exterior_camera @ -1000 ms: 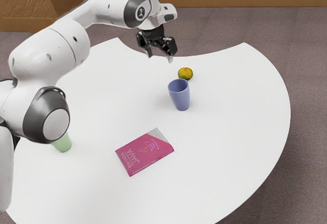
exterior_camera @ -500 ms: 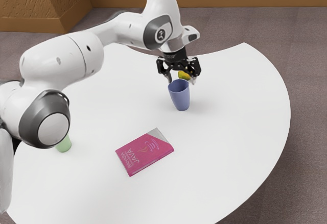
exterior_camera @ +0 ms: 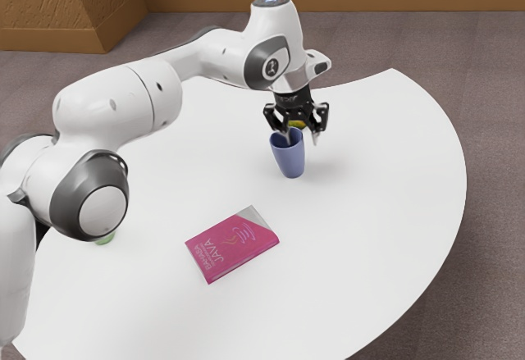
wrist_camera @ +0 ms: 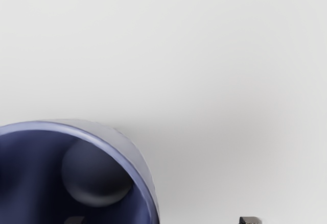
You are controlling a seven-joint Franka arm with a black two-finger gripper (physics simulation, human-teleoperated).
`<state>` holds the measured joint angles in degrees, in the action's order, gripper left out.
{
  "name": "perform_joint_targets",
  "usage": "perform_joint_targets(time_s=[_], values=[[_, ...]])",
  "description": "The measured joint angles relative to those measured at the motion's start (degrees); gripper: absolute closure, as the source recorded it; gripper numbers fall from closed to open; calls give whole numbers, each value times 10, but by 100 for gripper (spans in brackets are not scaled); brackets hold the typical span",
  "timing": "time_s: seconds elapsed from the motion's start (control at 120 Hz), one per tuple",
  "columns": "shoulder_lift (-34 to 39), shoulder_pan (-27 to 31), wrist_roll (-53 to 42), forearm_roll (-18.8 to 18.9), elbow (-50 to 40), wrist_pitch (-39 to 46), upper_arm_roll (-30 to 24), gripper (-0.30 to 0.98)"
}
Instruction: Place the right cup onto the left cup
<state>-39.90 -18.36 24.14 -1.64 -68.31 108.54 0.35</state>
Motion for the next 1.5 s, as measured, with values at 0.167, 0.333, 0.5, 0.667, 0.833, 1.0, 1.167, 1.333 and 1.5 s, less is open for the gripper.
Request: perform_joint_targets(time_s=[0.167,0.333,0.5,0.667,0.833,1.0,1.167,1.333,1.5], values=[[0,0,15,0,-5,0,1,60],[0,1,27,0,-9,0,2,68],[-3,2,36,0,-14,-1,4,72],[-8,2,46,0,-17,0,4,73],[-8,3,55,0,-18,-1,4,76],[3,5,63,2,-18,-6,7,77],[97,12,70,5,-122,-12,16,78],[257,44,84,11,-278,-33,18,78],[364,85,97,13,-376,-48,19,78]])
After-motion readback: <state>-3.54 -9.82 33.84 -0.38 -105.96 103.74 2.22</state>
